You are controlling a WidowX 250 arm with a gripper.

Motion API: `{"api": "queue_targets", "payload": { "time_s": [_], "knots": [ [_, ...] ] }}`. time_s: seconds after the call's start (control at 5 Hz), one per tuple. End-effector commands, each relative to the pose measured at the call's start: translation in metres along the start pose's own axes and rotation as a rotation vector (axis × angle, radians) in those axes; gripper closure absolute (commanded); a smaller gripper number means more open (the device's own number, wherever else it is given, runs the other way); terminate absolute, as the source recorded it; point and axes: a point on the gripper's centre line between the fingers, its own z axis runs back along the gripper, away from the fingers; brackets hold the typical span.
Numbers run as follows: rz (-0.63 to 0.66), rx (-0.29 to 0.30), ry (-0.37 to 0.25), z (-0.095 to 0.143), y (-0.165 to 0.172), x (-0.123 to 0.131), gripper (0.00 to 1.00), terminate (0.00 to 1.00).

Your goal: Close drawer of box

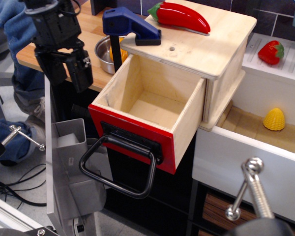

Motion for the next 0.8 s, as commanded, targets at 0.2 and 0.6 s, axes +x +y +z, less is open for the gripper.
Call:
{"api": "queue_targets", "payload": {
  "time_s": [0.2,0.6],
  "knots": [
    [-0.050,-0.012,-0.027,0.046,-0.043,-0.029,0.00,0.00],
    [0.105,-0.050,-0.080,0.005,-0.078,-0.038,0.00,0.00]
  ]
}}
